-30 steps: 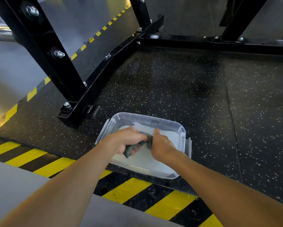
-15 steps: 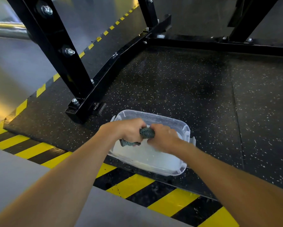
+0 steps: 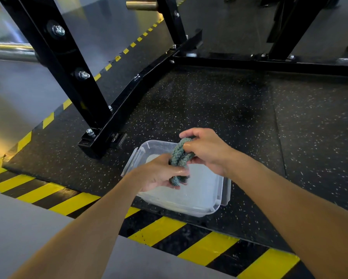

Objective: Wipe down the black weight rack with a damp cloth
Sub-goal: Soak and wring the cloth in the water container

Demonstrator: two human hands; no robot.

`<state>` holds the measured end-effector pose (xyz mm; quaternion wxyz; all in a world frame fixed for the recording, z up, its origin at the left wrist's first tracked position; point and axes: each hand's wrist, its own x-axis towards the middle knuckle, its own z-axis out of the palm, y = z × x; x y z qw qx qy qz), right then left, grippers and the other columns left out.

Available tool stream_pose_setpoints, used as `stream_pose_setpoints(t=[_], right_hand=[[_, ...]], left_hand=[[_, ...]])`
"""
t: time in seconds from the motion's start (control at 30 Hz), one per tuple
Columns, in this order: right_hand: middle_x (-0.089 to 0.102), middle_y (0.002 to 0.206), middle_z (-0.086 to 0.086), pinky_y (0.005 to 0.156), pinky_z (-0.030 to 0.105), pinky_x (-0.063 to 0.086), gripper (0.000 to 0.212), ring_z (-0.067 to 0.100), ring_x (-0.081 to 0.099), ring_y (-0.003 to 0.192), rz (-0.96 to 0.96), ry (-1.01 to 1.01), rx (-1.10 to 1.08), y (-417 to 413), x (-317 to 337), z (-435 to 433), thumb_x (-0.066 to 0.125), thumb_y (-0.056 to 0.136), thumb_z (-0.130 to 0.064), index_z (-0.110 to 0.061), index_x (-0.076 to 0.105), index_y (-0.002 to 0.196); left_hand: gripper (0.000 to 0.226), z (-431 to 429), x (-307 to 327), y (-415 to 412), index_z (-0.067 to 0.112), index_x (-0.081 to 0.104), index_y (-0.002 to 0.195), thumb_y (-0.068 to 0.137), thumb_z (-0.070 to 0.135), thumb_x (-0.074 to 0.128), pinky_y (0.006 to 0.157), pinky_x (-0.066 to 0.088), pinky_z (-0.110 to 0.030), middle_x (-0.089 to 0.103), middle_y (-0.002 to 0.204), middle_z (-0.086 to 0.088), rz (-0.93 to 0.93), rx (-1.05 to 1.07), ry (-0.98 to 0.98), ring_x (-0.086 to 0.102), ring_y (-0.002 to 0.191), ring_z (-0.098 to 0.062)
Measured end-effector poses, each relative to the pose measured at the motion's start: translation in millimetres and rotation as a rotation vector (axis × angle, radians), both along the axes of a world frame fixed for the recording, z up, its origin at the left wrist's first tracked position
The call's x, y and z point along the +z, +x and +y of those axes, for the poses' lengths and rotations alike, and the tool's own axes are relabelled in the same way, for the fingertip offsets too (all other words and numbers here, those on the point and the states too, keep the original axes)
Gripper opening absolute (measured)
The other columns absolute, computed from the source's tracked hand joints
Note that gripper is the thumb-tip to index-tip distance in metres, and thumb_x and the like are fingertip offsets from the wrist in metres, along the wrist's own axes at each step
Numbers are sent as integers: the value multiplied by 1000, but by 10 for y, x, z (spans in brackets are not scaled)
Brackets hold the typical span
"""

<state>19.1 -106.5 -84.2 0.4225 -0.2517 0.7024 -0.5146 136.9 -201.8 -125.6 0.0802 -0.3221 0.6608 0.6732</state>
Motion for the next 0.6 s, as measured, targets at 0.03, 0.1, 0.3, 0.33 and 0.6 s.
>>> stream_pose_setpoints(t=[0.03,0.1,0.3,0.33,0.6], right_hand=[[64,96,9,79,39,61,24,19,64,86,-13,-15,-18,-14,-16,18,57,90,5,-14,65,101],[63,95,9,79,37,61,20,19,65,85,8,-20,-47,-25,-72,76,59,89,7,-10,66,97],[64,90,5,59,27,46,13,17,60,76,300,201,-51,102,-346,122,68,91,-20,-14,61,99],[66,88,7,60,31,49,10,20,63,77,258,196,-116,109,-367,101,69,91,-19,-13,61,94],[66,112,19,80,30,58,20,26,64,100,-280,200,134,-70,-156,208,53,89,16,7,65,101]], left_hand=[[16,11,-7,-1,7,60,108,94,7,66,87,59,-49,68,95,-12,-2,54,23,72,94,-35],[18,22,14,-23,1,58,114,96,5,60,76,62,-45,64,90,-14,5,172,100,72,83,-36],[24,76,121,-101,-9,53,119,98,-4,43,83,56,-61,62,117,-33,39,492,516,69,92,-50],[21,94,125,-97,-8,53,116,97,-4,43,87,52,-65,59,119,-33,61,518,581,68,94,-51],[21,71,128,-63,-10,65,105,85,-5,70,90,58,-45,69,108,-29,103,222,292,69,95,-33]])
